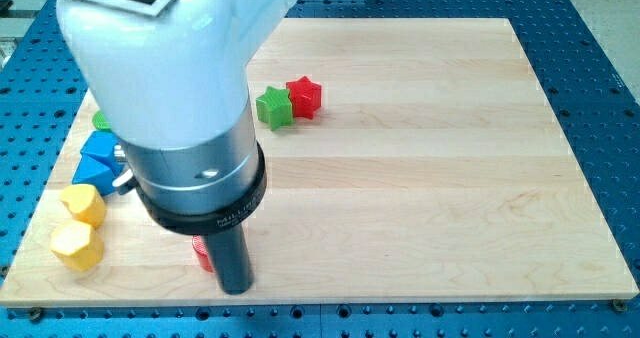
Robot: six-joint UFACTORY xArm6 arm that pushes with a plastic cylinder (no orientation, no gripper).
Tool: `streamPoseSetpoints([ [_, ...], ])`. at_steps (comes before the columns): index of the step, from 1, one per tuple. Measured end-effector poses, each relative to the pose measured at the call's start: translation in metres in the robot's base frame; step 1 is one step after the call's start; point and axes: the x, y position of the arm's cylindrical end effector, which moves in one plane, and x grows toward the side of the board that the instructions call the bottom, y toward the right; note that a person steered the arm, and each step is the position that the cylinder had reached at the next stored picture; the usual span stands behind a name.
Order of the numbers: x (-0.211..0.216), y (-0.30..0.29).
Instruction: Move red circle upwards
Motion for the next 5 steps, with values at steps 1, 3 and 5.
streamPoseSetpoints([
  [1,-0.028,-0.009],
  [3,-0.008,-0.036],
  [5,-0.060,-0.037],
])
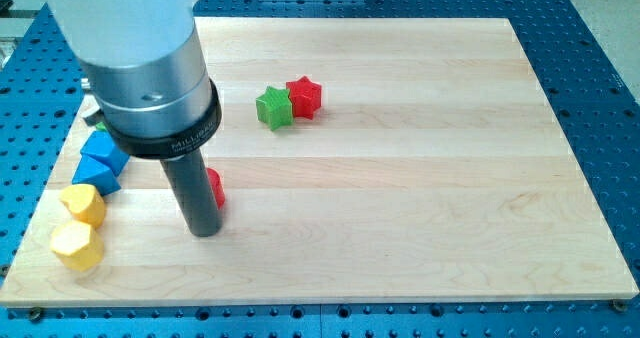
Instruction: Move red circle upwards
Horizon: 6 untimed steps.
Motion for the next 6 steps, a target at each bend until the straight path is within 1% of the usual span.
streamPoseSetpoints([
  [1,-0.002,0.000],
  [3,-0.059,0.005],
  [4,-0.065,0.026],
  [5,-0.099,0.027],
  [6,-0.083,0.022],
])
